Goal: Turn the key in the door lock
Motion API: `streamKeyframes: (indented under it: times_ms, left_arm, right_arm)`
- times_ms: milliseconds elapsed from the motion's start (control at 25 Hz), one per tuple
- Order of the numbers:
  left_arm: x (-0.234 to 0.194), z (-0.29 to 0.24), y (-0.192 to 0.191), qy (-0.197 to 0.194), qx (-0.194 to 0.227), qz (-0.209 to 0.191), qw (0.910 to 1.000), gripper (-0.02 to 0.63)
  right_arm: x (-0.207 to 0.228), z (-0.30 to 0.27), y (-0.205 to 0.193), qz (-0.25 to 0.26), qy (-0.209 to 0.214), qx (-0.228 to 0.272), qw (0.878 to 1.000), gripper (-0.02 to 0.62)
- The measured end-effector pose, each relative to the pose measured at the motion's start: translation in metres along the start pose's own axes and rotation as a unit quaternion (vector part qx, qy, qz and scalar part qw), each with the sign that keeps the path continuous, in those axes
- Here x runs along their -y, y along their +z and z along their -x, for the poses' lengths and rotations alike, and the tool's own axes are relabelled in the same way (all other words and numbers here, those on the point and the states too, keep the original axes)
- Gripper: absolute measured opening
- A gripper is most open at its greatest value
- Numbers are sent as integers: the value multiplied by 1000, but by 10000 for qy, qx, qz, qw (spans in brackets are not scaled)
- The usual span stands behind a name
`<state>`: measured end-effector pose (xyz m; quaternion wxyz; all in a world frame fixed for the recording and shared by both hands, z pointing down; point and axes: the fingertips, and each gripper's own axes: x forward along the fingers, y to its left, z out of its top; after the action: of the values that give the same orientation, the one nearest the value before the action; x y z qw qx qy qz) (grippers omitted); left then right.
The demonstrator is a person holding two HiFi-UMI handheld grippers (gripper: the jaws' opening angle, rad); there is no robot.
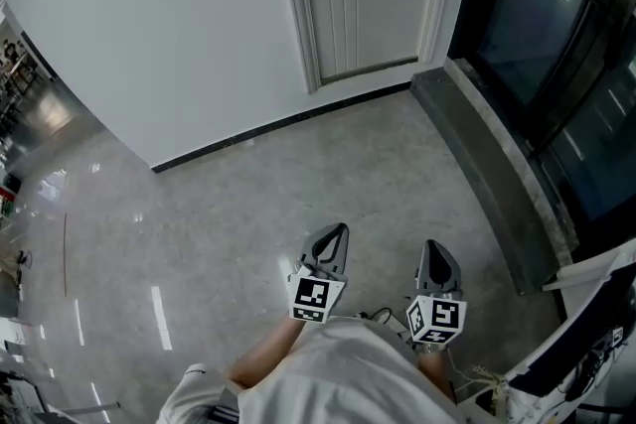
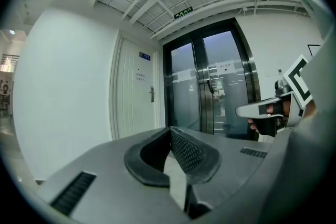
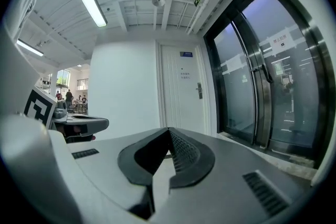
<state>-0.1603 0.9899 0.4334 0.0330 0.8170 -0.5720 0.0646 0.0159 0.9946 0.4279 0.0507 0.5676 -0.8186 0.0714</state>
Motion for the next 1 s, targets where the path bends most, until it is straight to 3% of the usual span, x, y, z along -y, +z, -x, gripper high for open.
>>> streamKeyframes:
  times_ms: [320,640,1000]
  left_arm:
    - [2,-3,-9,268,-98,85,9996,8]
    - [2,-38,-19,14,-218,111,9997,8]
    - [-55,-102,-9,-182,-108,213,9996,8]
  right_arm:
    - [20,-4,-10,18,51,-111,9999,2]
    - [43,-27,-18,-89,-273,-277,9992,2]
    - [30,-102,3,101,-373,-263,9989,2]
